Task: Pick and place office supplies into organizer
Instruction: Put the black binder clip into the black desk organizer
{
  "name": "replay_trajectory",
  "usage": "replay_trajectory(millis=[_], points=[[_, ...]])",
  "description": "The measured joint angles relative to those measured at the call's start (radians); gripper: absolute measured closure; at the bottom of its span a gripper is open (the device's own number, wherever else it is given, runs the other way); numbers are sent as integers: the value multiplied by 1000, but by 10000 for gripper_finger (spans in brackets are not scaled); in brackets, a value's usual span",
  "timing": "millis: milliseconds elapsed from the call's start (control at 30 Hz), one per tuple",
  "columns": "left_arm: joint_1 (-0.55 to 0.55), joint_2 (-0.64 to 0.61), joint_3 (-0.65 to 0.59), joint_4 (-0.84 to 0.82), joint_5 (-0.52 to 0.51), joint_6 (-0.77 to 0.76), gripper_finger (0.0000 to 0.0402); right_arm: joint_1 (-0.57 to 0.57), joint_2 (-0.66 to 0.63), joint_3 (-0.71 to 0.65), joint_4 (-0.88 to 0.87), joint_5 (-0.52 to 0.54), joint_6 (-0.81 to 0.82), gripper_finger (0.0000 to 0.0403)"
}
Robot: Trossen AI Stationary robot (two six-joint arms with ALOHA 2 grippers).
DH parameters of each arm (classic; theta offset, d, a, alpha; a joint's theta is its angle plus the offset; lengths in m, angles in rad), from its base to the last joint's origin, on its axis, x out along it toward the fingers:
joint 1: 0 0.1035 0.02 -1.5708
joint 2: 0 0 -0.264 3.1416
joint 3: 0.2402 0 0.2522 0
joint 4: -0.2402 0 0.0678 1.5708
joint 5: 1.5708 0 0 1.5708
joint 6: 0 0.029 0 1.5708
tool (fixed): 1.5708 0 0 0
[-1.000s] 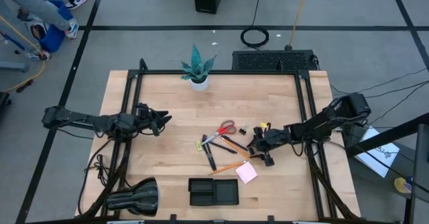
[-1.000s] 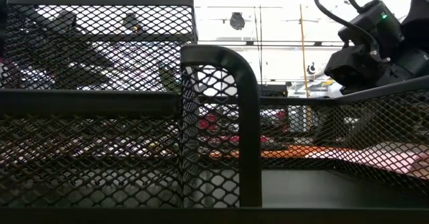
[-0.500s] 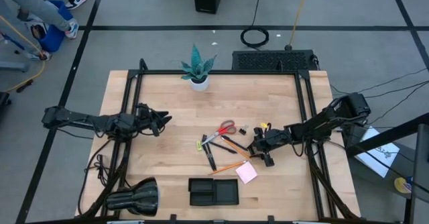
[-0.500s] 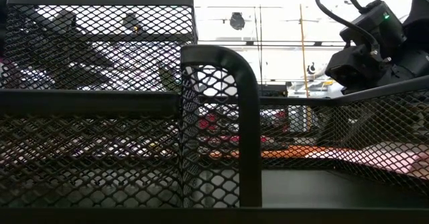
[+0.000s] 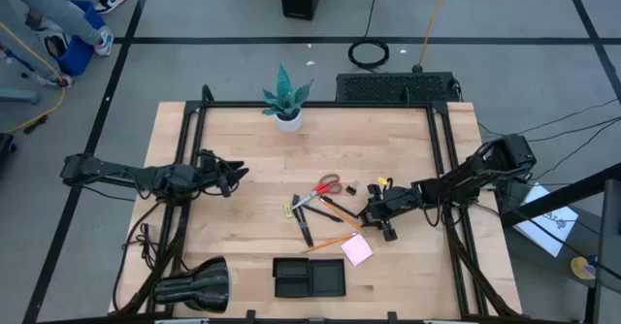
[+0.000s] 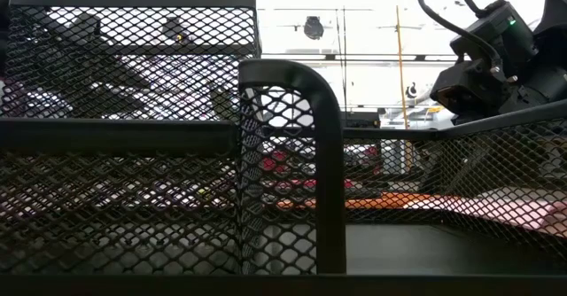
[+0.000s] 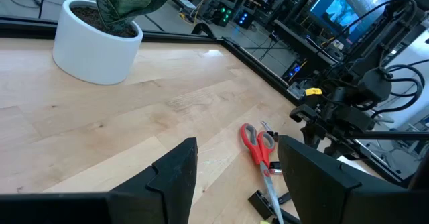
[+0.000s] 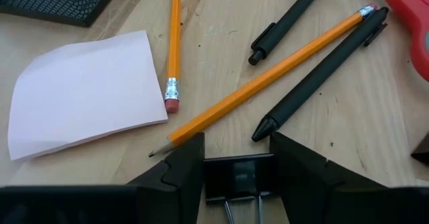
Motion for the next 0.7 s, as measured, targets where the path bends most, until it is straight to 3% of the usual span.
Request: replay_trajectory(millis=[433, 700], points=[[0, 0, 0, 0, 0, -3, 190, 2, 1, -2, 126, 5, 1, 254], [0, 0, 0, 0, 0, 1, 190, 23, 0, -1, 279, -16, 95, 246]])
